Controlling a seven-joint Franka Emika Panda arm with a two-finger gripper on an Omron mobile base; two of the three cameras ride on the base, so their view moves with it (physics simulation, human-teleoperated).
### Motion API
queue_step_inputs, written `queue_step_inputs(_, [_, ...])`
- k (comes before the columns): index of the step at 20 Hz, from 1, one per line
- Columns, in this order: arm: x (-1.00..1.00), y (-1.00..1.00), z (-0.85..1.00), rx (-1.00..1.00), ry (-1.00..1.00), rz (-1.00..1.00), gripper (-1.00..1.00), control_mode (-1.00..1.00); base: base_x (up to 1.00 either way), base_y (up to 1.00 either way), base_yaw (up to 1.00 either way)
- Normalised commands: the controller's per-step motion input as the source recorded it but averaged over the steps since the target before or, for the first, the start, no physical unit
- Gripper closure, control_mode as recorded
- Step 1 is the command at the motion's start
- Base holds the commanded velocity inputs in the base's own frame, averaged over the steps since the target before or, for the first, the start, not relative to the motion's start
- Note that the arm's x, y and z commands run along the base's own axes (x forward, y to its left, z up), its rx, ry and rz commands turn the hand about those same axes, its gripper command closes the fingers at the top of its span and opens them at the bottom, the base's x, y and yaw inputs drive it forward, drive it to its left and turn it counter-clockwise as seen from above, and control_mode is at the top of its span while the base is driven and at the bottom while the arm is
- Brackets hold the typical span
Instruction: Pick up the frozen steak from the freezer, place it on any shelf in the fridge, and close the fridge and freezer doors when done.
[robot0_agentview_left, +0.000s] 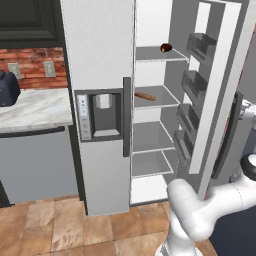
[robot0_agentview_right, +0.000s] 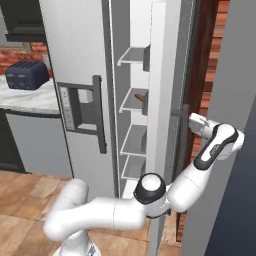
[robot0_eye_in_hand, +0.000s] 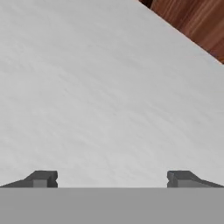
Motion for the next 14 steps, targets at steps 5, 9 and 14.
queue_step_inputs(5, [0.01,1.00,0.00,-0.05,-0.25,0.05,-1.00,-1.00,0.00,0.00,0.00])
queue_step_inputs(9, [-0.01,1.00,0.00,0.00,-0.28,0.00,-1.00,-1.00,0.00,0.00,0.00])
queue_step_inputs(14, [-0.31,1.00,0.00,-0.01,-0.31,0.00,-1.00,-1.00,0.00,0.00,0.00])
